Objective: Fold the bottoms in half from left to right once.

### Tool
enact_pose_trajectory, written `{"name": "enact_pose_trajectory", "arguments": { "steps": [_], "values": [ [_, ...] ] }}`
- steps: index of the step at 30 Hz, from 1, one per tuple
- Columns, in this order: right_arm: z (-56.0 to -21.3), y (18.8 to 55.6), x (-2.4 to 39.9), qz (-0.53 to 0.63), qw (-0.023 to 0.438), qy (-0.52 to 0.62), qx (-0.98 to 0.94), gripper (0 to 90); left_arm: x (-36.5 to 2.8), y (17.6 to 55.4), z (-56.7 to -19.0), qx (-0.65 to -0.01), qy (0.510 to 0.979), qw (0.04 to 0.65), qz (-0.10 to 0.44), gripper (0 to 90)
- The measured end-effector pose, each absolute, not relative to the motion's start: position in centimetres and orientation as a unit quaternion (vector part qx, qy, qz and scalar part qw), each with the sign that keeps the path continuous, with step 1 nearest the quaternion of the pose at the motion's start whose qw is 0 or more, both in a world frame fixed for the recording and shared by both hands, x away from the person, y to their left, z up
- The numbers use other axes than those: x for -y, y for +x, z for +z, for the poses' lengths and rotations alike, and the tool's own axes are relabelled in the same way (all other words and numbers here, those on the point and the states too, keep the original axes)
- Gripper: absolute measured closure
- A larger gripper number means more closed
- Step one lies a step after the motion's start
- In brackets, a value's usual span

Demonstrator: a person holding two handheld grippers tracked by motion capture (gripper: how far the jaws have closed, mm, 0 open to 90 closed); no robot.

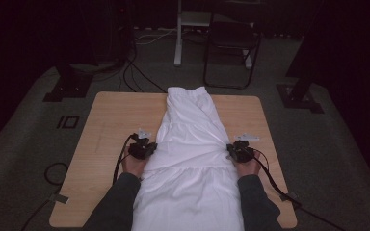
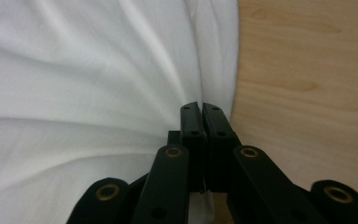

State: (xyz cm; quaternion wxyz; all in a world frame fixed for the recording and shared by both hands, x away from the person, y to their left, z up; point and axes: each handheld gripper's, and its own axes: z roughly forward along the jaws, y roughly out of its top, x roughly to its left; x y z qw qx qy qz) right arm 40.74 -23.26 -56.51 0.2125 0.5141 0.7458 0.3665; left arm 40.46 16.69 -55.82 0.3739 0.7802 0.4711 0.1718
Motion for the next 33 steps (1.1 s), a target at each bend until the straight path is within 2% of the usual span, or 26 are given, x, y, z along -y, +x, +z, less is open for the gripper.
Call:
{"name": "enact_pose_trajectory", "arguments": {
  "steps": [10,14,16,19,20,24,28,33],
  "values": [
    [-56.6,34.2,23.3,0.371,0.185,0.483,-0.771,87.9,-18.1,33.2,-56.4,-0.474,0.773,0.388,0.163,86.2],
    [-56.5,32.1,23.3,0.362,0.174,0.477,-0.782,87.8,-17.8,32.1,-56.4,-0.462,0.781,0.381,0.176,86.0],
    [-56.1,31.9,23.5,0.355,0.160,0.485,-0.783,83.0,-17.8,32.2,-56.4,-0.462,0.780,0.383,0.176,85.3],
    [-55.4,32.6,24.1,0.374,0.158,0.484,-0.775,63.9,-17.7,32.3,-56.5,-0.463,0.779,0.385,0.178,84.4],
    [-54.8,33.2,24.2,0.385,0.162,0.483,-0.770,60.9,-17.7,32.4,-56.5,-0.462,0.779,0.385,0.179,84.2],
    [-53.5,34.8,23.9,0.404,0.175,0.474,-0.762,58.4,-17.5,32.4,-56.5,-0.462,0.778,0.384,0.182,83.0],
    [-52.3,39.2,21.8,0.429,0.166,0.461,-0.759,62.6,-17.4,32.4,-56.5,-0.463,0.778,0.381,0.186,81.6],
    [-53.1,43.2,19.4,0.428,0.141,0.467,-0.761,53.2,-17.4,32.4,-56.5,-0.463,0.778,0.379,0.190,80.0]
  ]
}}
